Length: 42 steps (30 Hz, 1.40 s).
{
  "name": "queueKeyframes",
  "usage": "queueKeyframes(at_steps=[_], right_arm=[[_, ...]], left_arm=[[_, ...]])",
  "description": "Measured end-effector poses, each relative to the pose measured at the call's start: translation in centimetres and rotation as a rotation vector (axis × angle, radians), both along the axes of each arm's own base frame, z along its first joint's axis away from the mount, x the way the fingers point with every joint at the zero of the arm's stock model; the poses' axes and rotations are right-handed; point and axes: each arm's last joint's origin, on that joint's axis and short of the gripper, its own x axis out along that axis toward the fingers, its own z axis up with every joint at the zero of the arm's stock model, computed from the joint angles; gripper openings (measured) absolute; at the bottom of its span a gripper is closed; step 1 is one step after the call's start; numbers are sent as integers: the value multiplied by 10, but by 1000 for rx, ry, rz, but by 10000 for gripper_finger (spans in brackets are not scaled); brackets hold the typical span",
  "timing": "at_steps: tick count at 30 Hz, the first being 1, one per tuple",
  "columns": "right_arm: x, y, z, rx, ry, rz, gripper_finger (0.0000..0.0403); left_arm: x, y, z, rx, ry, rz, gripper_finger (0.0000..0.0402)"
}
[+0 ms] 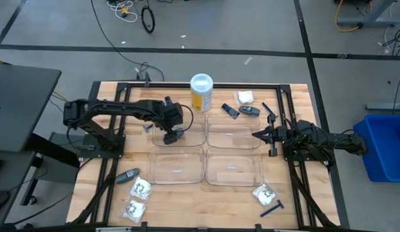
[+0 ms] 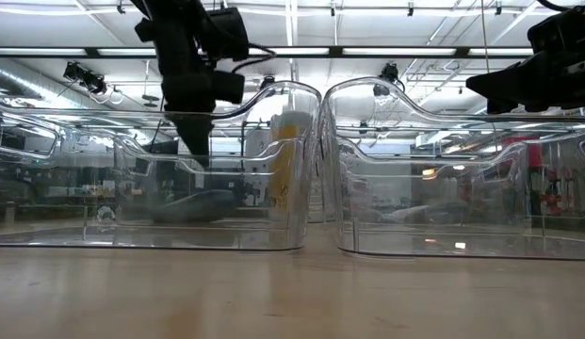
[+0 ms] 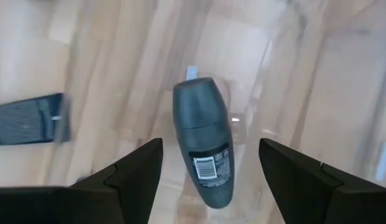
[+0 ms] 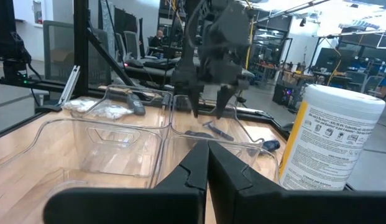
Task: Pick & Place Travel size toiletries
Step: Put the left blue shaver into the bottom left transparent bin
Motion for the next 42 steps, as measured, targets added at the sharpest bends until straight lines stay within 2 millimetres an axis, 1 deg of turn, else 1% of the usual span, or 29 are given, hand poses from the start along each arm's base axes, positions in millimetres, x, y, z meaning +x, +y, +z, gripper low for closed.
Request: queueKeyframes(at_steps=[7,12,19,27,33,42], right_arm=[[0,0,0,0,0,0,12],[0,0,0,0,0,0,12],[0,0,0,0,0,0,12],[0,0,0,0,1,0,12],[0,0,0,0,1,0,12],[0,0,0,0,0,0,12]], left_arm=[[-15,-2,34,55,-102,38,272],[-29,-3,48,102,-124,85,272],[-48,-6,63,124,-143,147,272],[-69,-8,72,164,-111,198,272],[-80,-10,78,174,-119,229,272],[-106,-15,64,152,-106,275,272]])
